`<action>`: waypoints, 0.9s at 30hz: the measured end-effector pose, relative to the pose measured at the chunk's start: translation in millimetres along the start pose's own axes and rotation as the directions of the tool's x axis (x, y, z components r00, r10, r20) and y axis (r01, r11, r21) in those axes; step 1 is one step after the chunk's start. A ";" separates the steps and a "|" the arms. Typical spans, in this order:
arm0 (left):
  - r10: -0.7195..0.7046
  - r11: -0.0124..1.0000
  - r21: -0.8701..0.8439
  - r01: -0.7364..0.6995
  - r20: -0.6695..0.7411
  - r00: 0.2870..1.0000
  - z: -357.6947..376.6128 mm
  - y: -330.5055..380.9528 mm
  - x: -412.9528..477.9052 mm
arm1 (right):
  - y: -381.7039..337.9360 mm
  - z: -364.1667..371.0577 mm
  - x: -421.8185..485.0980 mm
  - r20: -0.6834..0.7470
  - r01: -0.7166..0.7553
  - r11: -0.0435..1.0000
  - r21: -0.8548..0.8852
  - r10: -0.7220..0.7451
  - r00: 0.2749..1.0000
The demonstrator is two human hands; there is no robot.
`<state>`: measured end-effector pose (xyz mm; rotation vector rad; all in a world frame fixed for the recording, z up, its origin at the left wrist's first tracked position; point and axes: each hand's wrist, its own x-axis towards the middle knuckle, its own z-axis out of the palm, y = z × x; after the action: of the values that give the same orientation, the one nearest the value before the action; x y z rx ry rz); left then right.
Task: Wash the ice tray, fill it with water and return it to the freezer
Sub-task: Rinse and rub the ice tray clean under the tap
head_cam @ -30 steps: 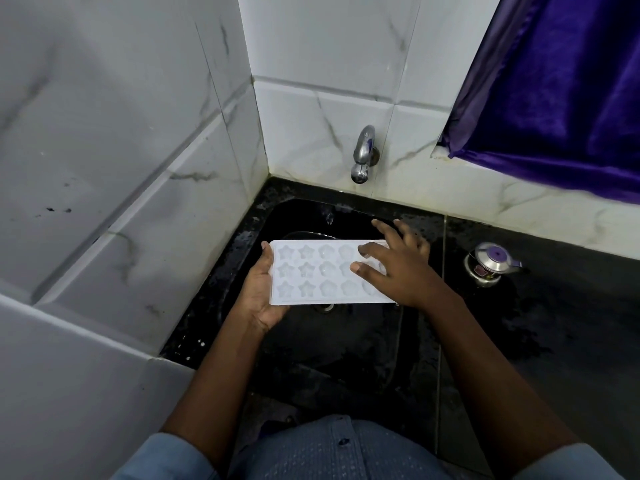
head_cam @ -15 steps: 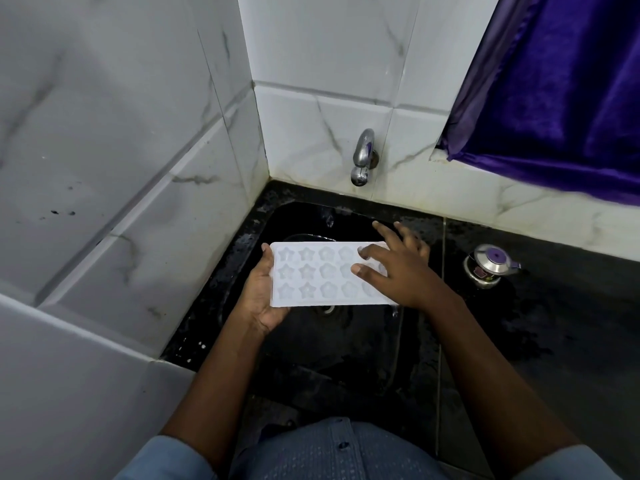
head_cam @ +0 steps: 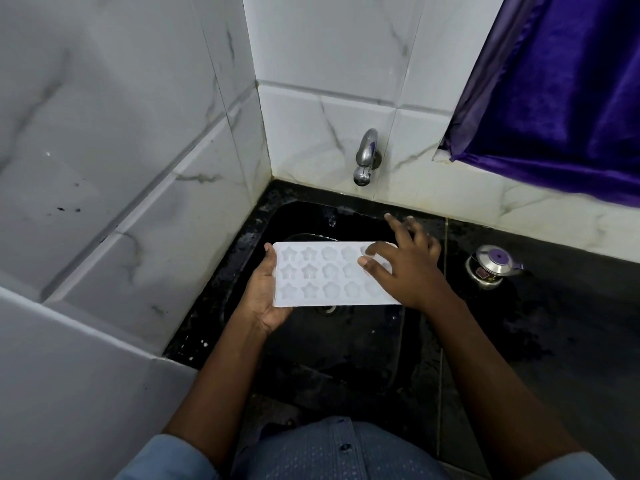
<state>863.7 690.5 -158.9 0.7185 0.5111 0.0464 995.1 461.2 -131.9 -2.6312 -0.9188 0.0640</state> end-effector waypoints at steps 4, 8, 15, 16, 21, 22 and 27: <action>-0.004 1.000 0.017 0.004 -0.007 1.000 2.7 -0.7 0.6 | -7.0 3.8 -0.6 0.025 0.005 1.000 -0.006 -0.004 1.000; -0.008 1.000 0.015 0.009 -0.014 1.000 3.9 -2.2 0.1 | -9.6 2.2 0.6 0.028 -0.016 1.000 0.013 0.015 0.999; -0.009 0.999 0.032 0.009 -0.023 1.000 -1.1 -2.4 -1.4 | -7.6 -2.5 -1.9 0.017 -0.034 0.999 -0.014 0.035 0.999; -0.010 1.000 0.028 0.011 -0.027 1.000 -1.4 -2.9 -1.3 | -7.9 -2.5 -2.5 0.013 -0.038 0.999 -0.014 0.038 0.999; -0.020 1.000 0.012 0.021 -0.024 1.000 1.5 -4.3 -3.2 | -10.8 0.6 -4.2 0.049 -0.019 1.000 0.025 0.018 0.999; -0.021 1.000 0.003 0.021 -0.022 1.000 2.2 -4.7 -4.3 | -11.0 0.5 -4.2 0.051 -0.019 0.999 0.038 0.017 0.999; -0.017 1.000 -0.006 0.017 0.005 1.000 2.8 -4.0 -7.3 | -8.7 -4.3 -6.6 0.073 -0.036 0.998 0.059 0.031 0.997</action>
<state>858.1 684.2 -156.5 0.7080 0.5123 0.0304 985.4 462.1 -125.4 -2.6035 -0.8820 0.1930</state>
